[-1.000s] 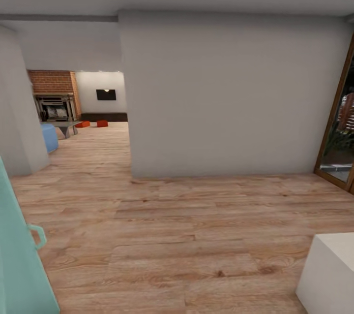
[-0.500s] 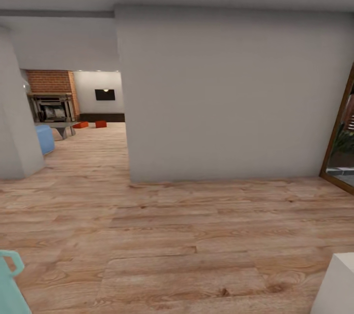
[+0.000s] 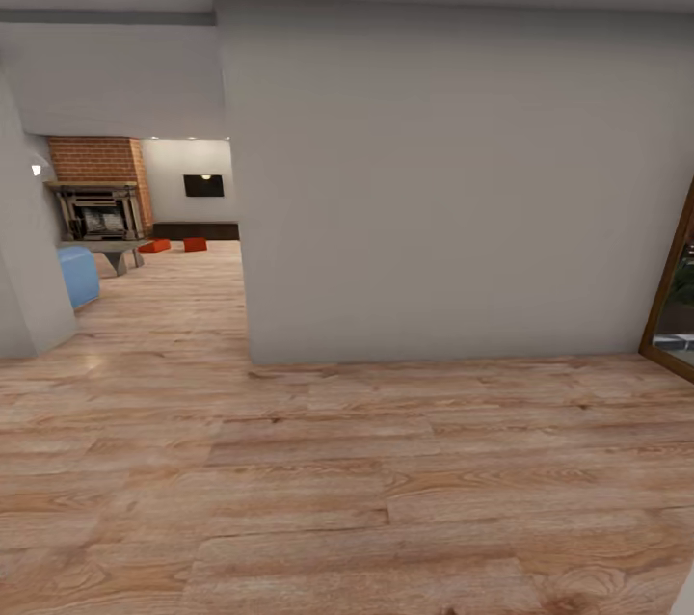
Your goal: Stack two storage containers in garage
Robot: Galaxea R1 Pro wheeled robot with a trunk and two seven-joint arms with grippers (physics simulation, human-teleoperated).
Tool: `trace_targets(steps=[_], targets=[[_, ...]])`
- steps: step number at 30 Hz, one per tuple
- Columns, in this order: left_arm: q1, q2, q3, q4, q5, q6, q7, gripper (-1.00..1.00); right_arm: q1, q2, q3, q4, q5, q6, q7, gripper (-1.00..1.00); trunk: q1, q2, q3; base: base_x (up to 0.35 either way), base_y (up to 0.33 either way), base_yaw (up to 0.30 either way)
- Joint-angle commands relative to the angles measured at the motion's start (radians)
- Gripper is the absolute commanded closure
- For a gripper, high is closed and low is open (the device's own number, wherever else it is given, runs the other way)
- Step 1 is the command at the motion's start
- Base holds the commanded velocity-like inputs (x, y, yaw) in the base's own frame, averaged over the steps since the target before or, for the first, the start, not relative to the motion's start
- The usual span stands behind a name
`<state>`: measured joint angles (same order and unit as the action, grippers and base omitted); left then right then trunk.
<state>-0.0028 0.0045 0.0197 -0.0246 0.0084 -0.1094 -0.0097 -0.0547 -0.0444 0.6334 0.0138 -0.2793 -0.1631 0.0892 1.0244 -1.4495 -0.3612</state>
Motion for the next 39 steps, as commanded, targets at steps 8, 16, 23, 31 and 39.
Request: trace_targets(steps=[8,16,23,31,39], targets=[[0.0,0.0,0.002,0.0,0.001,-0.003,-0.001,-1.0,-0.001,0.0,0.006,0.002,-0.011,-0.004,0.006,-1.0,0.001,-0.001,-0.001,0.322,0.0,0.0],[0.0,0.0,0.002,-0.001,0.001,-0.003,-0.001,-1.0,-0.001,0.0,0.006,0.002,-0.011,-0.004,0.006,-1.0,0.001,-0.001,-0.001,0.322,0.0,0.0],[0.0,0.0,0.002,0.0,0.001,-0.003,-0.002,-1.0,-0.001,0.0,0.006,0.002,-0.011,-0.005,0.005,-1.0,0.001,-0.001,-0.001,0.322,0.0,0.028],[0.0,0.0,0.002,-0.001,0.001,-0.003,-0.001,-1.0,-0.001,0.0,0.005,0.002,-0.012,-0.006,0.004,-1.0,0.001,-0.001,-0.001,0.322,0.0,0.221],[0.0,0.0,0.002,-0.001,0.001,-0.003,-0.001,-1.0,-0.001,0.0,0.005,0.002,-0.012,-0.007,0.004,-1.0,0.001,-0.001,-0.001,0.322,0.0,0.266]])
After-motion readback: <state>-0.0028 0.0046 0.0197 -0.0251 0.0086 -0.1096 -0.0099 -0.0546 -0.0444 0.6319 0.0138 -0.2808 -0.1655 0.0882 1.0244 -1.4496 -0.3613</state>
